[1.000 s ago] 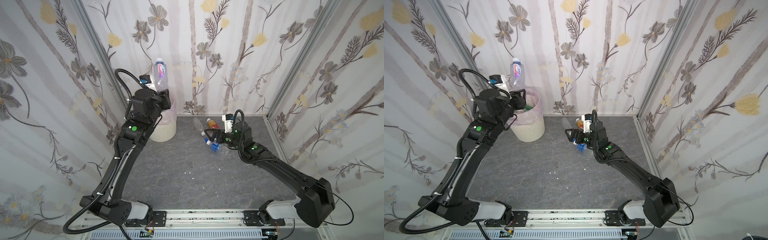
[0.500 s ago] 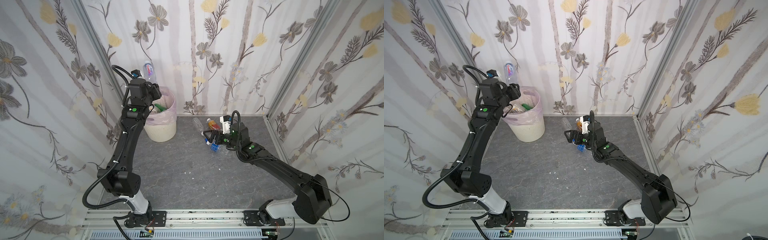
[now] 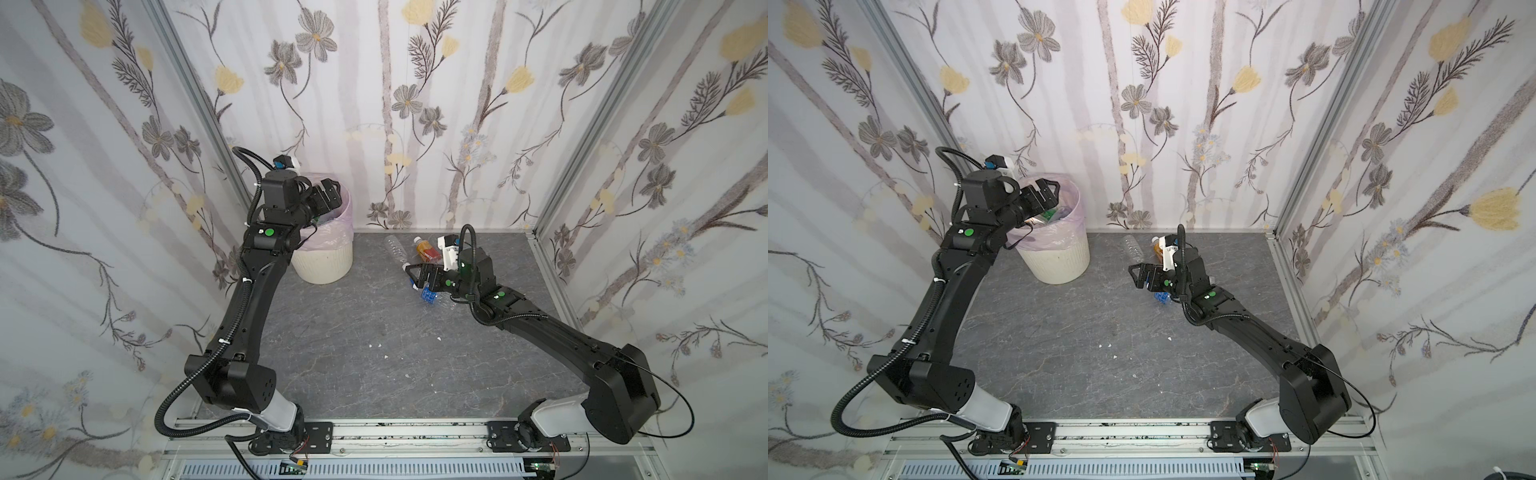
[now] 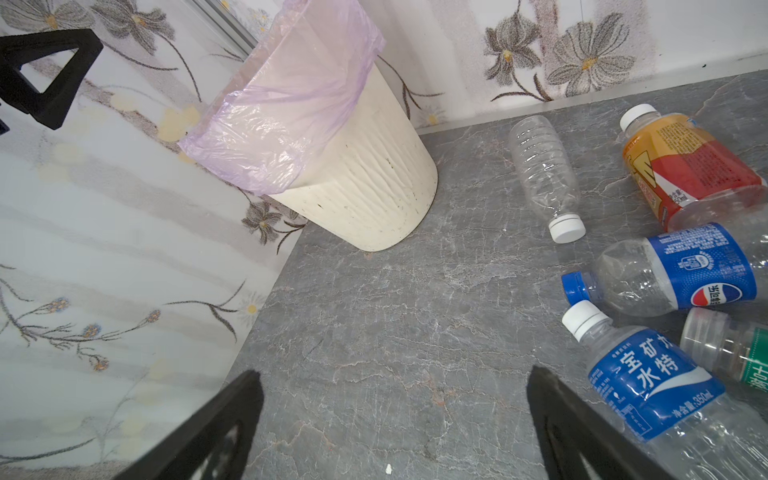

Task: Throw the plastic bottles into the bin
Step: 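Close the right gripper on the blue-labelled 350ml bottle while the left returns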

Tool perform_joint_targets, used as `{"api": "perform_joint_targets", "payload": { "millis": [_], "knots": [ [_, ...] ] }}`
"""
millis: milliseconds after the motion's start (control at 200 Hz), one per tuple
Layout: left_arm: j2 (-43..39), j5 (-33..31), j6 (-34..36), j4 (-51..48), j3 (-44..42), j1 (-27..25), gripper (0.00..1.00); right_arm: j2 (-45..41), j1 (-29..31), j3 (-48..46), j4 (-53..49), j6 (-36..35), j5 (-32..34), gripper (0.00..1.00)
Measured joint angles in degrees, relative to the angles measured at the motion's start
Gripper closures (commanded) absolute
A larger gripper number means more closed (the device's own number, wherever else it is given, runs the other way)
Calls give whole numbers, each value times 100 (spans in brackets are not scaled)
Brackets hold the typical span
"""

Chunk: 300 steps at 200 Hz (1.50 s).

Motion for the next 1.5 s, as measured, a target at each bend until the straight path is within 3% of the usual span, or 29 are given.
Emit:
{"api": "perform_joint_targets", "payload": {
  "millis": [405, 774, 1189, 1499],
  "knots": [
    [-382, 293, -358, 105, -1027, -994, 0, 35, 17, 7, -101, -50, 203, 0],
    [-713, 431, -1040, 1211, -2968, -1488, 0, -120, -262, -249, -922, -551, 793, 0],
    [-852, 249, -1777, 1773, -4527, -1853, 0, 922, -715, 44, -1880, -1060, 1266, 0],
    [-894, -11, -2122, 1945, -5007, -2100, 0, 1436, -726, 256, -2006, -1268, 1414, 0]
  ]
}}
